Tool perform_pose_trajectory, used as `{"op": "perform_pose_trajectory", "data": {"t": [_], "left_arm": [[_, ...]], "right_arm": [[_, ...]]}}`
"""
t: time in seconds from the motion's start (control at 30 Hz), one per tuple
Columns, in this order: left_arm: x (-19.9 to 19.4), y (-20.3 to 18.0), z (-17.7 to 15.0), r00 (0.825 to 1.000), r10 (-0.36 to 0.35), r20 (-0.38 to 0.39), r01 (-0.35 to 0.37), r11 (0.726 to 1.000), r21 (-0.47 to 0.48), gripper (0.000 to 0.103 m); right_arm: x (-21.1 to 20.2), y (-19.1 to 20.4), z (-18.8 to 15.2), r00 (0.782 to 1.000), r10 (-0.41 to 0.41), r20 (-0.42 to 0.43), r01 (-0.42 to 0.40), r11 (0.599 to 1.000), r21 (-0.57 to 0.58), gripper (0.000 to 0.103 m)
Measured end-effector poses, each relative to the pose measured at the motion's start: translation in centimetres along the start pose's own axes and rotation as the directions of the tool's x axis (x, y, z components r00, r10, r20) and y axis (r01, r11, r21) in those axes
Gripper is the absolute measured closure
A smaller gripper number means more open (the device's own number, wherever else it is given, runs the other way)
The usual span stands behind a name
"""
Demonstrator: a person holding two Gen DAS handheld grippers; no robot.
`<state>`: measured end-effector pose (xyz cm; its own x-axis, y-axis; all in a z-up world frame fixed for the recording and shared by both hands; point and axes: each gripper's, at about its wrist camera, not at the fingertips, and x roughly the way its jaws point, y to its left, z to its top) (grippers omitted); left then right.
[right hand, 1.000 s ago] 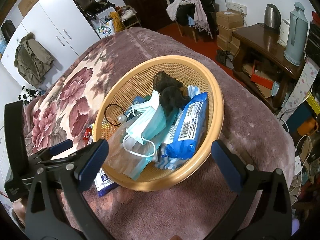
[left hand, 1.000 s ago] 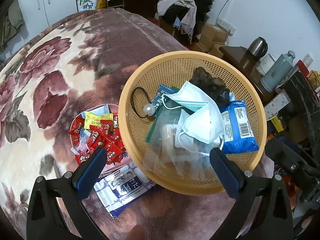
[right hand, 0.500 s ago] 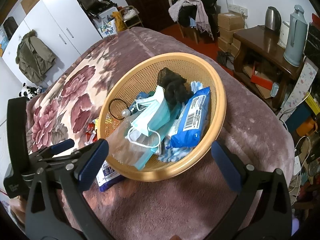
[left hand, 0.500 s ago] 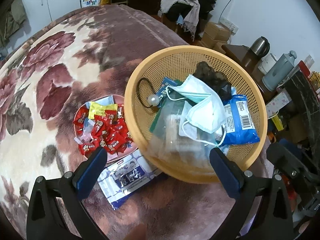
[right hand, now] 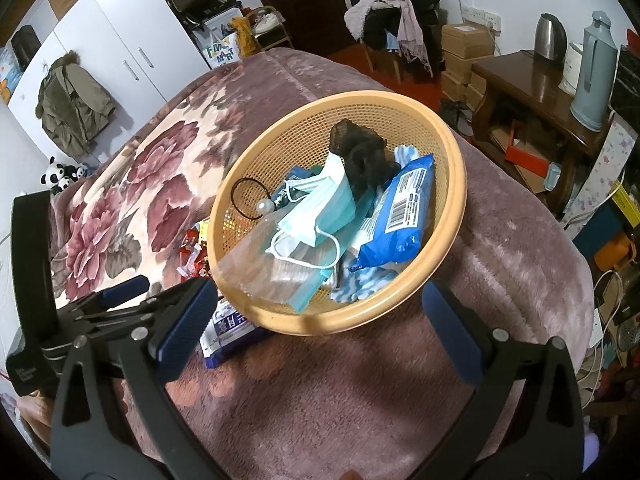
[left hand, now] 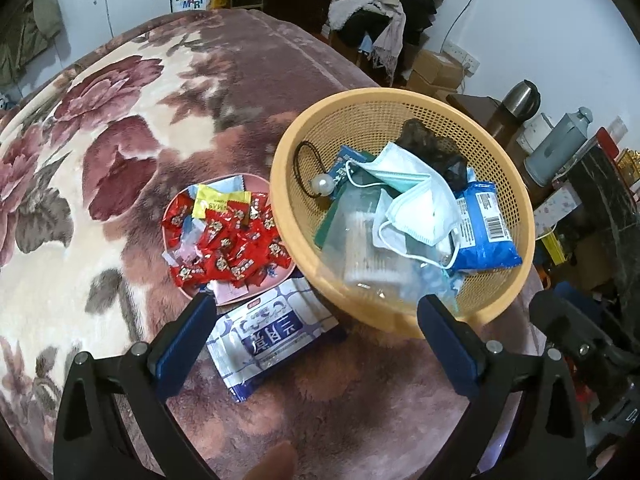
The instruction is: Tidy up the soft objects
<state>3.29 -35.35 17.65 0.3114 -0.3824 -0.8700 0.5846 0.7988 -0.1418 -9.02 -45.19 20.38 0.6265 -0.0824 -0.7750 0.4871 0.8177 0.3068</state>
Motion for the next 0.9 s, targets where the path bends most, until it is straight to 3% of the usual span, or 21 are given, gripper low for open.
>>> {"op": "perform_pose_trajectory", "data": {"t": [0.6, 0.9], "left_arm": [[-2.1, 1.4, -2.4, 0.999, 0.0, 0.05, 0.0, 1.0, -0.012, 0.002], [-2.5, 2.4, -4.1, 0.998, 0.049, 0.04, -0.049, 0.999, -0.003, 0.002]], "right_arm": [[-1.3, 2.0, -2.3, 1.0, -0.015, 0.025, 0.016, 0.999, -0.039, 0.0], [-1.6, 3.4, -3.6, 0.999, -0.034, 0.027, 0.036, 0.996, -0.076, 0.0]]}}
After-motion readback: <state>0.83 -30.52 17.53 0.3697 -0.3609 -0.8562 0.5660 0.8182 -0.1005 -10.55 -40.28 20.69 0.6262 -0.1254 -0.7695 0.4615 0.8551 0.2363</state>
